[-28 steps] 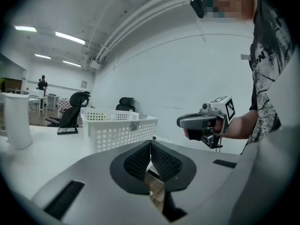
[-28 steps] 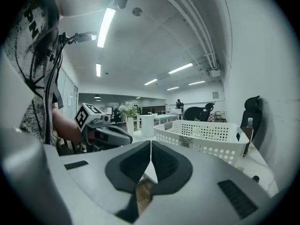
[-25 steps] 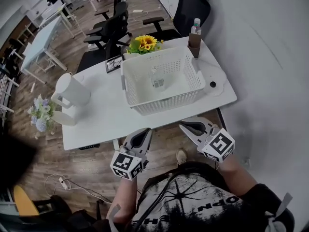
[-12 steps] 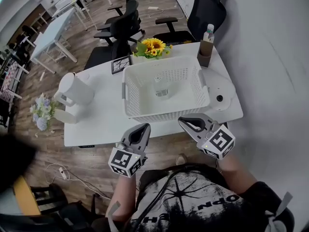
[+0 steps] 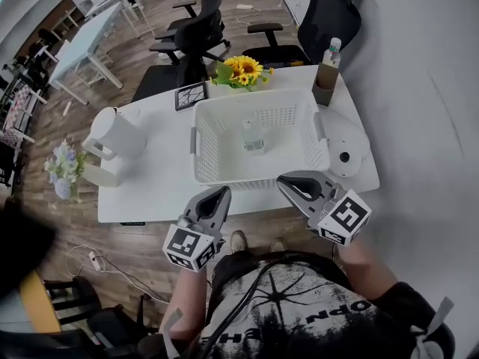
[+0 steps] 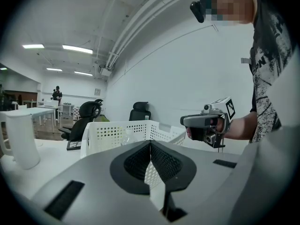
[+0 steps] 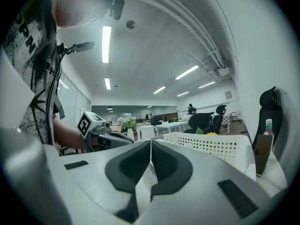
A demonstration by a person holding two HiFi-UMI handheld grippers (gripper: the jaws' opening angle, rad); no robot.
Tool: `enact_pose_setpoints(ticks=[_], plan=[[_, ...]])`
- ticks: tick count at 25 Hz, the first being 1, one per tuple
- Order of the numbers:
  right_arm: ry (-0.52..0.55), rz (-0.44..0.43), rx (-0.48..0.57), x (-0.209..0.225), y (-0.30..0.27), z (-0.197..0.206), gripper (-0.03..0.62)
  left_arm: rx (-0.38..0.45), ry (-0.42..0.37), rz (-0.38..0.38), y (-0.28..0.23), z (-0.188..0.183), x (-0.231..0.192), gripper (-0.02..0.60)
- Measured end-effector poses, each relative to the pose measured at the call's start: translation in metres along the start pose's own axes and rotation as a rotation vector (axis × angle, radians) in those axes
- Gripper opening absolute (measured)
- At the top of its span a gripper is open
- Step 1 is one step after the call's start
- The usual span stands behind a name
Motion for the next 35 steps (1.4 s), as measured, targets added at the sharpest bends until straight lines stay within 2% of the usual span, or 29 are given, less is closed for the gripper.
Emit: enact_pose_setpoints(ticks=[7,12,16,19,22,27,31,35], plan=[[0.057,-0.015,0.077,-0.003,-0.015,-0.057,0.023,0.009,-0.053,0.026,0.004,-0.011,-0.023,0.011],[0.159,0.012,0.022,0.016,-0.041,-0.078,0.025,0.033,-0.056,0.050,0.010,-0.016,-0.037,0.011],[0.172,0.051,-0.050,0.041,-0.065,-0.072,0.029,0.035,-0.068,0.071,0.016,-0.013,-0.045,0.011],[0.176,0.059,-0.110,0.056,-0.085,-0.061,0.089,0.040,-0.043,0.067,0.024,-0.009,-0.057,0.011],[0.177,0.077,-0.167,0.073,-0.105,-0.046,0.118,0.049,-0.014,0.056,0.030,-0.007,-0.070,0.011],[0.123,0.097,-0.265,0.103,-0.132,-0.020,0.187,0.040,-0.002,0.057,0.040,0.001,-0.085,0.011],[0.145,0.087,-0.330,0.118,-0.153,-0.005,0.196,0.027,0.012,0.037,0.045,0.009,-0.099,0.011],[0.118,0.076,-0.389,0.129,-0.161,0.019,0.198,0.007,0.027,0.019,0.048,0.017,-0.108,0.011]])
Point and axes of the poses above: the fingertips, and each gripper's own axes: y backward along the fingers, x to its right, z out of its underside, the point moved 1 cm from there along y, backward along the fingers, and after that the axes turned 5 degrees about -y, right-handed, at the moved point
